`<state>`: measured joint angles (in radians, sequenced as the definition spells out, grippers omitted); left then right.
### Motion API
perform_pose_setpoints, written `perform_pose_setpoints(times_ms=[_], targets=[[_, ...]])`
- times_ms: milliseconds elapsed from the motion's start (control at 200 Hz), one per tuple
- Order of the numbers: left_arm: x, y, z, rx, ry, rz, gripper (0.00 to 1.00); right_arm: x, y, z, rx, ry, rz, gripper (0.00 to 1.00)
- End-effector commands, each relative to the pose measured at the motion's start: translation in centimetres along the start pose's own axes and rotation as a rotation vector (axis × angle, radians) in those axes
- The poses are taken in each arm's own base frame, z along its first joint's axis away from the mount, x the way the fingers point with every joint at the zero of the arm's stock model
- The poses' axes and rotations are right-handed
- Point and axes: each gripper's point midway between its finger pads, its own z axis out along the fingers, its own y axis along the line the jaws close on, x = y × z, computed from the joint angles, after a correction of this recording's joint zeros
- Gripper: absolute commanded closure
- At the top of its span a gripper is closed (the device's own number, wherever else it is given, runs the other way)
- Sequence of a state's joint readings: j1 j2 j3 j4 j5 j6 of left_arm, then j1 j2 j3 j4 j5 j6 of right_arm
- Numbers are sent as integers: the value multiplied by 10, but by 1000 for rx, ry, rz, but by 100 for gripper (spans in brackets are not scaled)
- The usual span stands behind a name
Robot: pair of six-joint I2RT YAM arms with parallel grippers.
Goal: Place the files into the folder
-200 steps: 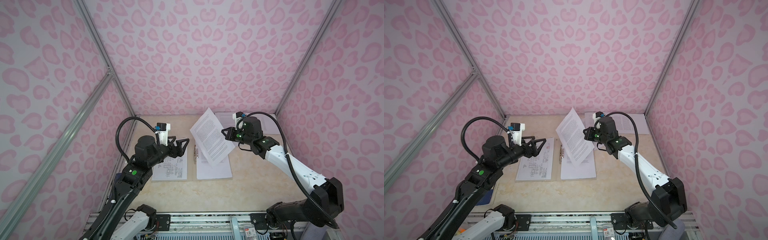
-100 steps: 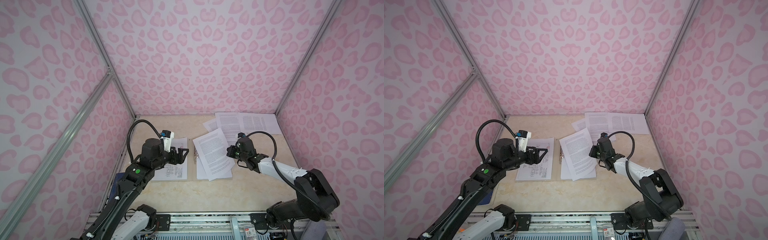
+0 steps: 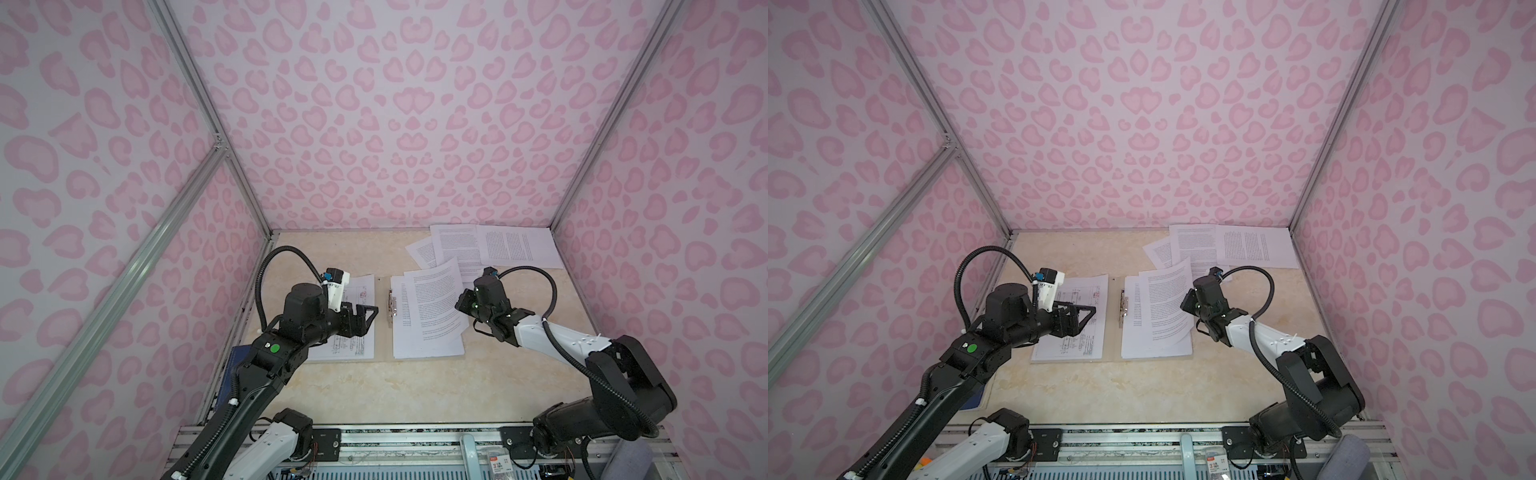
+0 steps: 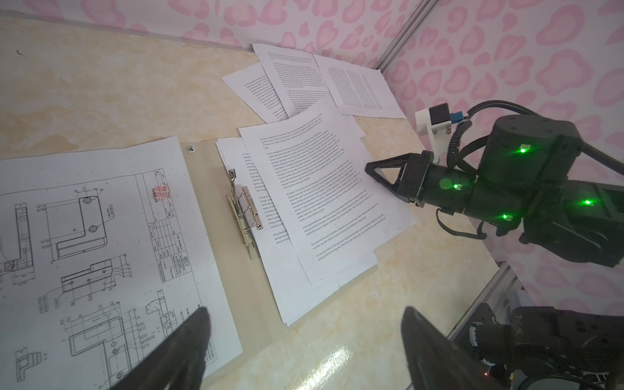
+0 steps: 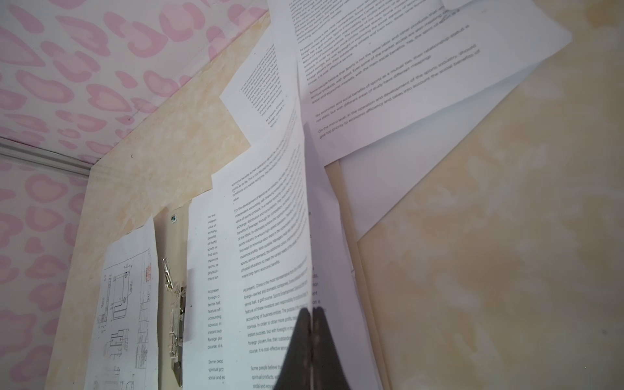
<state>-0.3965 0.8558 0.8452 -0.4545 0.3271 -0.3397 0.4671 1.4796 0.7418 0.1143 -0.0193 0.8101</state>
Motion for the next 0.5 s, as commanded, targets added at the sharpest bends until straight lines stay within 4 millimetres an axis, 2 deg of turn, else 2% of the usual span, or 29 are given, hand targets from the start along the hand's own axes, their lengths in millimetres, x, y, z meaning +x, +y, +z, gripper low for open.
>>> perform_pose_setpoints(times_ms=[0,310,495], targets=[[2,-1,-2,9,3,5,11,6,1,3,-6,17,37,100],[7,0,2,12,22,1,11,25,9,6,-29,68,27,100],[8,0,3,14,25,3,11,36,7,9,-31,93,33,100]])
